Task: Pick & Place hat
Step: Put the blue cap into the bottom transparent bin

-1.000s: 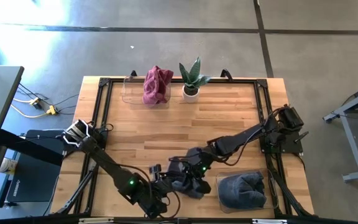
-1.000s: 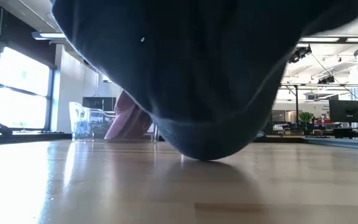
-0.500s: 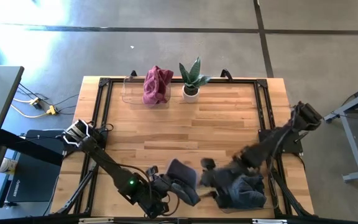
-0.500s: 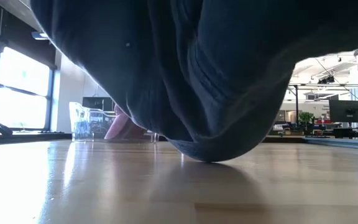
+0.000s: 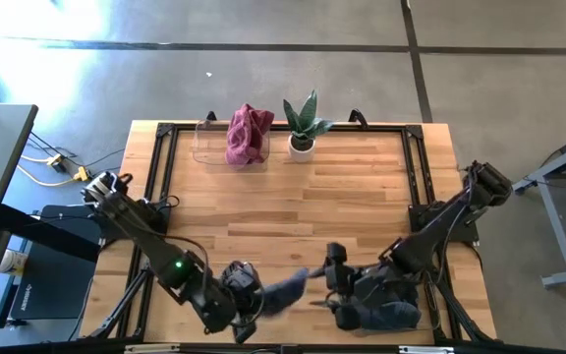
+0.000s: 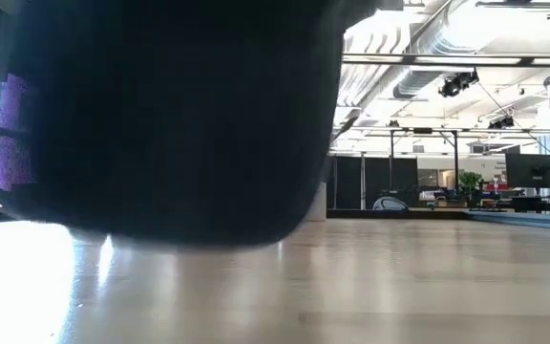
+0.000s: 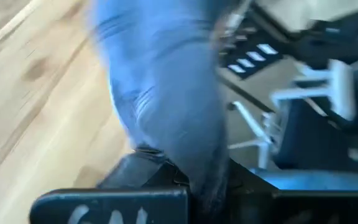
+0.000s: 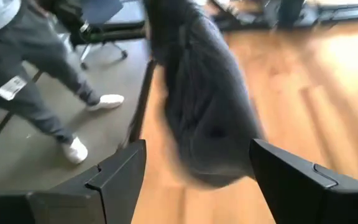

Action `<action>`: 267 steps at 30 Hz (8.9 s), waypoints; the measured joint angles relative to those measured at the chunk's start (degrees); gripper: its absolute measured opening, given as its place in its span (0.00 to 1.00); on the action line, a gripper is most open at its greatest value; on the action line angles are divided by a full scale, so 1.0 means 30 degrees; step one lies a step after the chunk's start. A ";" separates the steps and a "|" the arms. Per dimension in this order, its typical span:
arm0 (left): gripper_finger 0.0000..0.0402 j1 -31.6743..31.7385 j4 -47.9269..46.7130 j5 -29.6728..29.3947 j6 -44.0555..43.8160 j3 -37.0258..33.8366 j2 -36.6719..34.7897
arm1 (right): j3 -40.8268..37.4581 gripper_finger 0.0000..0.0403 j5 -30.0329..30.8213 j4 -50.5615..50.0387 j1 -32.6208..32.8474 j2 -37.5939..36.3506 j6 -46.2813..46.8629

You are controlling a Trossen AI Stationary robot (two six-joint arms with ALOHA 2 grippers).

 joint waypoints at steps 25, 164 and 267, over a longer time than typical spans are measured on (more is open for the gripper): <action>0.01 0.2336 0.3282 0.6002 0.8656 0.0022 -0.0435 | -0.0015 0.71 -1.3687 0.4993 -0.6204 -0.0057 -0.4695; 0.19 0.3835 -0.1926 0.3353 1.1115 0.0044 -0.0733 | -0.0039 0.01 0.5469 -0.1623 0.1690 -0.2641 1.2140; 0.00 0.6460 0.3118 0.4769 1.5901 1.4411 1.1840 | -0.0007 0.00 -0.3401 -1.8804 0.9260 -0.7682 2.9346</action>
